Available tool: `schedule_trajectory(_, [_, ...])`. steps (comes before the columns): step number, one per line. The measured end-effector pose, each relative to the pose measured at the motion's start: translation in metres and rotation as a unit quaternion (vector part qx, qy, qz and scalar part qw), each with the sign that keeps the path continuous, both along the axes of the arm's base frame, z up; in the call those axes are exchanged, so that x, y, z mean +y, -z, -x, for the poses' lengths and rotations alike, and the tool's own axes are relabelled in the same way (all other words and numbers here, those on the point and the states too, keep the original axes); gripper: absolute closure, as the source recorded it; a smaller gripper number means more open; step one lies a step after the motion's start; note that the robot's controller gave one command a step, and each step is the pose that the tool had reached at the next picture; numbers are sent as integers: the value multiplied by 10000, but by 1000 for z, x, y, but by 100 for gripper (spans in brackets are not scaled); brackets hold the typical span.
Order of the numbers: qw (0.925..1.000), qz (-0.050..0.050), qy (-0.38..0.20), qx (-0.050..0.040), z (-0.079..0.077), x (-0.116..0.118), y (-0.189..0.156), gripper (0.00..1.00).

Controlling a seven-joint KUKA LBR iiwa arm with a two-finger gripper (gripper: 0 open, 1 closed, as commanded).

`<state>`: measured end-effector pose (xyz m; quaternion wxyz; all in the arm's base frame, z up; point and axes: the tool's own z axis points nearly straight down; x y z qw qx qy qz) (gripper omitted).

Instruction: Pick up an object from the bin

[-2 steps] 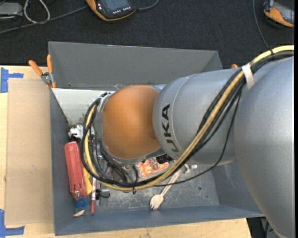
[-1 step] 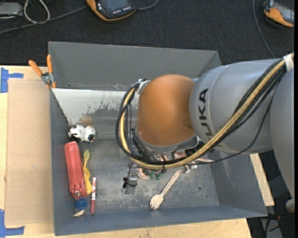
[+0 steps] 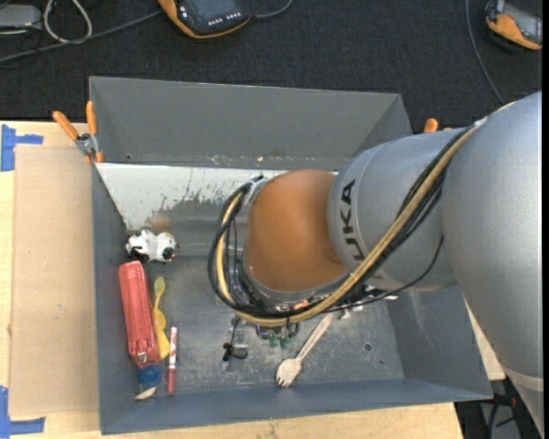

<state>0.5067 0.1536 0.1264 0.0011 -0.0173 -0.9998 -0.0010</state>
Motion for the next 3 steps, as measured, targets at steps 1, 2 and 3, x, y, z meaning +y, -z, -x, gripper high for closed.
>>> schedule_trajectory(1, [9981,22,615,7,-4,-18,-47,0])
schedule_trajectory(2, [9997,4,257,-27,-1,-41,-40,0])
schedule_trajectory(3, [9999,15,139,36,0,-55,-30,0])
